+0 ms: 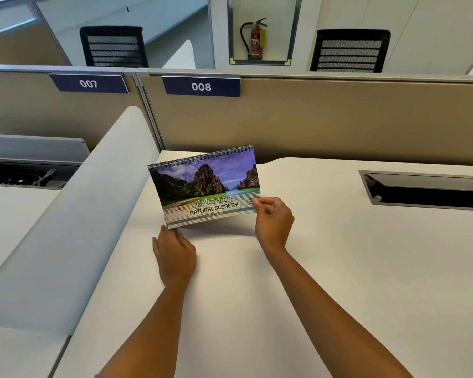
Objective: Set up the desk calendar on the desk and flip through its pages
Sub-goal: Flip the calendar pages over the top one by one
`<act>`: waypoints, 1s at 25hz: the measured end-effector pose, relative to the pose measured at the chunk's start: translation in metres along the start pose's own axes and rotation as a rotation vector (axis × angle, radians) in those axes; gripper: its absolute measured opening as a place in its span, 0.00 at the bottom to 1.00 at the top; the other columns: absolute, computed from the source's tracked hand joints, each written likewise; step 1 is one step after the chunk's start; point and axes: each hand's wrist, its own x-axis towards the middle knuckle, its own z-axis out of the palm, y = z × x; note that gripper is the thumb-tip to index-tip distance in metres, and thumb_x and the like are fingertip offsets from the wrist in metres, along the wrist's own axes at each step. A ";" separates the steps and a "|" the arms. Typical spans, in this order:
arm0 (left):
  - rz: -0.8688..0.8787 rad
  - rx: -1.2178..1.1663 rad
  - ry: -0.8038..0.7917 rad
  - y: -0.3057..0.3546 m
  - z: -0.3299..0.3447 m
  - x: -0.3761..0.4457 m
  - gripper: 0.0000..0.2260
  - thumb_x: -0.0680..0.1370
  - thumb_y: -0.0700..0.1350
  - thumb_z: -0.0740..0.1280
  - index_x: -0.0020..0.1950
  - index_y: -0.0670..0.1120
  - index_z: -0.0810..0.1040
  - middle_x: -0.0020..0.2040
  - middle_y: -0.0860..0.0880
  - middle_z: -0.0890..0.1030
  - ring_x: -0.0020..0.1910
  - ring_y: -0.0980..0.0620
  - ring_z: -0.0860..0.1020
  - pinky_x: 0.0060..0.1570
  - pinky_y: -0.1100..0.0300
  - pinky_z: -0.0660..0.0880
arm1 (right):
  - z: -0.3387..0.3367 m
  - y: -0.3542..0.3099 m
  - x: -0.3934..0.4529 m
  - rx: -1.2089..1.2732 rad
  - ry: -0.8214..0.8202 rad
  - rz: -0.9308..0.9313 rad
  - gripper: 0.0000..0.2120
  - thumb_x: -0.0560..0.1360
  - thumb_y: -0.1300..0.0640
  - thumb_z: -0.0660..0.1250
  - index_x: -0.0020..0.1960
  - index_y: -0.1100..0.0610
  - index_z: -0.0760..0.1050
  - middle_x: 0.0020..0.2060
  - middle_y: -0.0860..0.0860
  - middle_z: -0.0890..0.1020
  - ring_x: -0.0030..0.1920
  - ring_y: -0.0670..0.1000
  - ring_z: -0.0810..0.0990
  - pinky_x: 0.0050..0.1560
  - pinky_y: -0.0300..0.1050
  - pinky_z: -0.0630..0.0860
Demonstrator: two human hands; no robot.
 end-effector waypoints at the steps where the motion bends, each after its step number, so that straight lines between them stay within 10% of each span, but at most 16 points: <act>1: -0.012 -0.007 0.000 0.001 0.000 0.000 0.20 0.80 0.34 0.55 0.71 0.41 0.72 0.69 0.40 0.77 0.74 0.38 0.68 0.80 0.50 0.49 | -0.001 -0.001 0.000 0.001 -0.007 -0.006 0.05 0.75 0.56 0.71 0.47 0.57 0.79 0.44 0.53 0.86 0.42 0.47 0.85 0.39 0.33 0.78; 8: -0.067 -0.049 -0.010 0.005 -0.003 -0.001 0.20 0.79 0.34 0.57 0.70 0.42 0.73 0.68 0.40 0.77 0.72 0.34 0.67 0.76 0.39 0.62 | -0.009 -0.020 0.003 0.131 -0.171 0.181 0.08 0.78 0.52 0.66 0.50 0.57 0.78 0.53 0.53 0.83 0.51 0.49 0.82 0.45 0.39 0.80; 14: -0.036 -0.051 0.021 0.008 -0.005 0.000 0.20 0.77 0.31 0.56 0.67 0.36 0.74 0.59 0.35 0.80 0.62 0.31 0.73 0.69 0.36 0.68 | -0.017 -0.056 0.005 0.884 -0.647 0.592 0.39 0.75 0.28 0.48 0.62 0.57 0.78 0.56 0.59 0.83 0.51 0.58 0.83 0.54 0.54 0.80; 25: -0.056 -0.089 0.004 0.002 0.001 0.000 0.24 0.83 0.37 0.57 0.80 0.47 0.62 0.72 0.42 0.74 0.74 0.39 0.68 0.76 0.39 0.62 | 0.010 -0.122 0.040 1.074 -0.800 0.421 0.41 0.75 0.28 0.46 0.75 0.56 0.64 0.70 0.54 0.73 0.67 0.56 0.75 0.67 0.56 0.71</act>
